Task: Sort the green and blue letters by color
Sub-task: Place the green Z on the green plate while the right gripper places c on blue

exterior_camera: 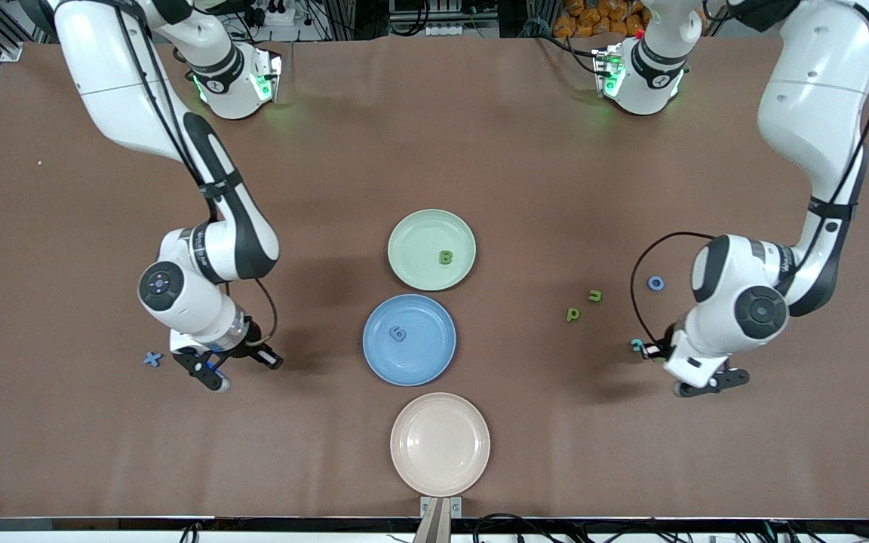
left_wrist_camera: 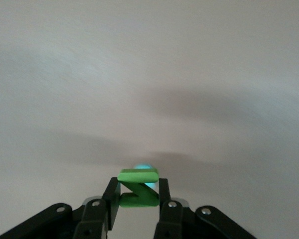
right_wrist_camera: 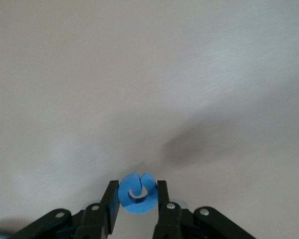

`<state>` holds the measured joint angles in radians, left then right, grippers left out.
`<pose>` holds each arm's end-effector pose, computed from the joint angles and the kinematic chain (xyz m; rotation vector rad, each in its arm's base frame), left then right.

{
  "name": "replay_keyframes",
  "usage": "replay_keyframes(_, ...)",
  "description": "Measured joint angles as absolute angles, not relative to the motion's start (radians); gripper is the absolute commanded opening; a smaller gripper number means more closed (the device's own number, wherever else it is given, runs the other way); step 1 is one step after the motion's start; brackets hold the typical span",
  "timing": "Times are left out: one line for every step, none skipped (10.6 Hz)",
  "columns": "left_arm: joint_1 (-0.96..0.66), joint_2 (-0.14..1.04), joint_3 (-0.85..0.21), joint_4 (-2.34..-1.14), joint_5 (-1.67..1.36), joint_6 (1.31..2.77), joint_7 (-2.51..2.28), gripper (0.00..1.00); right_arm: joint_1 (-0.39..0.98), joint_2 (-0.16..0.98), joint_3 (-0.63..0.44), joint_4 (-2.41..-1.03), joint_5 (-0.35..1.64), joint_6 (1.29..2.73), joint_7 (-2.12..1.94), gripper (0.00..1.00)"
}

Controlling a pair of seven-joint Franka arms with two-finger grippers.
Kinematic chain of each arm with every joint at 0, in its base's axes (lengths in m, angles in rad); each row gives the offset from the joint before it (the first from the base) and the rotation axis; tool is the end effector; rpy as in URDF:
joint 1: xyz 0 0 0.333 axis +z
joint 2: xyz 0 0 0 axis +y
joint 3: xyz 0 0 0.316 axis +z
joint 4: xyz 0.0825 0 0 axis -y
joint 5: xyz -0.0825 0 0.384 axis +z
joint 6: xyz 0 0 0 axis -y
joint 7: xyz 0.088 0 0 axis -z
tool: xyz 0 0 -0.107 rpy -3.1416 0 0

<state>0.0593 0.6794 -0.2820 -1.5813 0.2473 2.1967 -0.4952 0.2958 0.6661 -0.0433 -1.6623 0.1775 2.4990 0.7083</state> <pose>0.6847 -0.1186 0.2481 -3.0982 -0.2803 0.0344 0.6777 0.1777 0.2363 -2.8528 0.8471 -0.1637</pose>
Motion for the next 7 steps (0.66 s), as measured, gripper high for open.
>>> replay_keyframes(0.014,0.646,-0.297,-1.581,0.247,2.137,-0.504,0.0,0.321,0.665,-0.033,-1.642,0.178,2.497,0.704,0.08)
replay_keyframes(-0.027,0.627,-0.309,-1.582,0.247,2.106,-0.537,0.0,0.35,0.665,-0.026,-1.626,0.178,2.497,0.702,0.08)
replay_keyframes(-0.06,0.621,-0.33,-1.582,0.247,2.092,-0.601,0.0,0.385,0.665,-0.022,-1.61,0.178,2.497,0.702,0.11)
replay_keyframes(-0.082,0.622,-0.359,-1.586,0.247,2.089,-0.684,0.0,0.42,0.665,-0.021,-1.598,0.178,2.497,0.702,0.19)
replay_keyframes(-0.104,0.622,-0.389,-1.593,0.247,2.089,-0.774,0.0,0.456,0.666,-0.021,-1.587,0.178,2.497,0.702,0.28)
replay_keyframes(-0.127,0.623,-0.412,-1.6,0.247,2.089,-0.852,0.0,0.487,0.667,-0.02,-1.583,0.178,2.497,0.702,0.31)
replay_keyframes(-0.15,0.627,-0.433,-1.605,0.245,2.089,-0.929,0.0,0.513,0.669,-0.019,-1.582,0.178,2.498,0.702,0.34)
